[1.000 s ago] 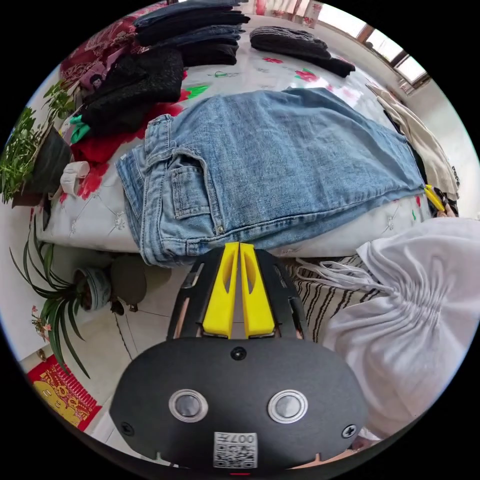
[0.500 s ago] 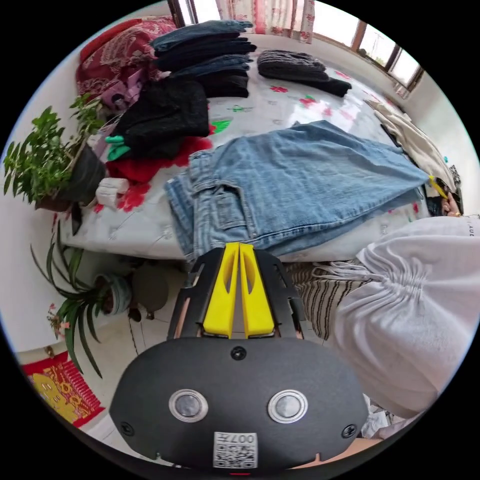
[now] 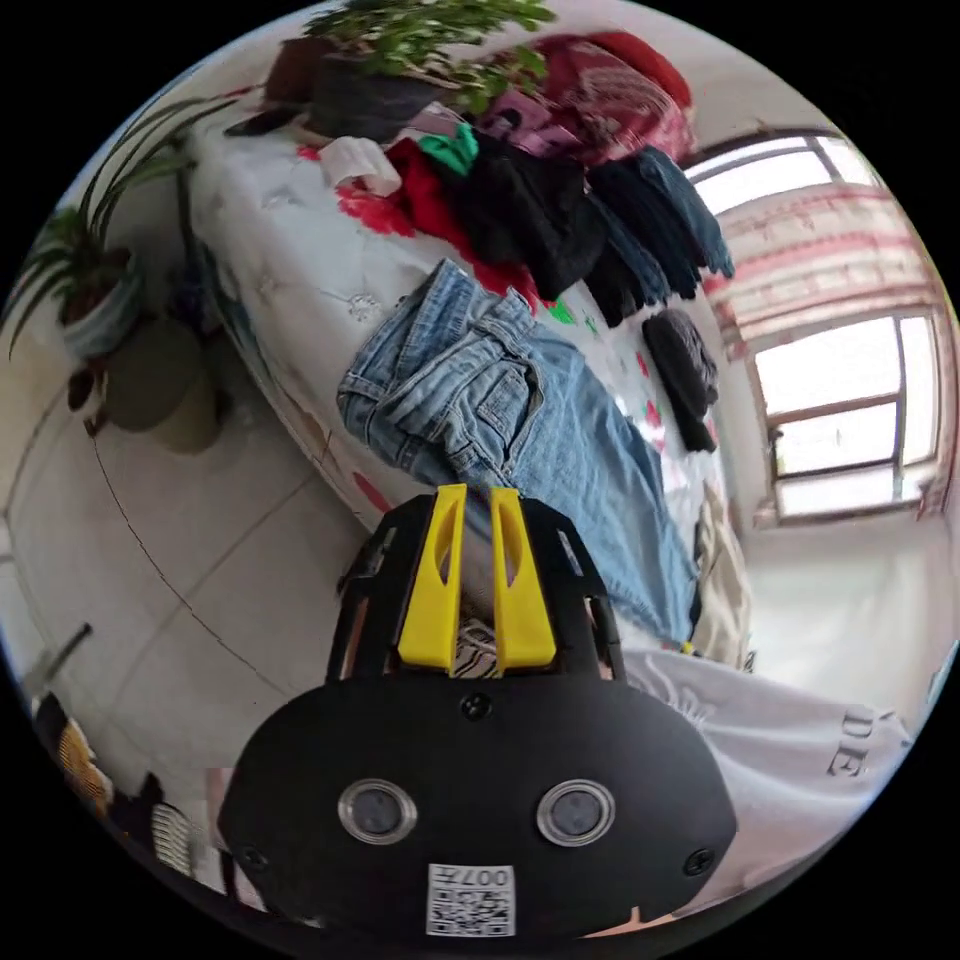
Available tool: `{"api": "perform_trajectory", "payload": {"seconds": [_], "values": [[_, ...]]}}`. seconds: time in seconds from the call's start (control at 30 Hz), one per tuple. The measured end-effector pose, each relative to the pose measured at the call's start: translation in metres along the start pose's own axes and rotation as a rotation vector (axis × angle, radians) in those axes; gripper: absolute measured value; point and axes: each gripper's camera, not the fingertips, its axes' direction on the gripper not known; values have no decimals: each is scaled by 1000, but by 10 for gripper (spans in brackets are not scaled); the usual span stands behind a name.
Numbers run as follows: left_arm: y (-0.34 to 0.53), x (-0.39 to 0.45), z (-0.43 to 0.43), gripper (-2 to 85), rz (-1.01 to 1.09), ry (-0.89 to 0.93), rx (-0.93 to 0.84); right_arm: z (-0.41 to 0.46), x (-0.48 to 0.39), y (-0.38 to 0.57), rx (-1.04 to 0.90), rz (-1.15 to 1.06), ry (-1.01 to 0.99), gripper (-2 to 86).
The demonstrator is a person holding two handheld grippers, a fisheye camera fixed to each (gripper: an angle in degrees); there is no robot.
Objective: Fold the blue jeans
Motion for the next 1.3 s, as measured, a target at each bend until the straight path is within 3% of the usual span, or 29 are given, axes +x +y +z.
{"api": "perform_trajectory", "payload": {"seconds": [0.17,0.33,0.5,0.6,0.67,0.77,0.87,0.97,1.13,1.3], "values": [[-18,-34,-15,100,-121,101,79,19,6,-7,79,107,-188,108],[-38,-63,-21,129,-217,126,100,37,-31,-17,27,99,-197,68],[-46,-104,-35,143,-351,155,201,39,-165,7,-70,-398,-222,41],[-52,-123,-38,159,-371,221,246,47,-265,74,-208,-869,-220,36],[-57,-128,-36,166,-356,247,250,67,-317,146,-368,-1159,-245,39],[-68,-132,-25,174,-328,264,235,129,-339,240,-633,-1351,-203,45],[-79,-140,-8,171,-352,285,205,209,-321,324,-954,-1409,-52,47],[-86,-151,9,158,-422,298,153,241,-302,380,-1102,-1465,30,51],[-90,-155,23,97,-446,271,106,247,-300,391,-1059,-1500,120,57],[-89,-112,3,66,-230,329,214,242,-298,338,-975,-1235,-13,65]]}}
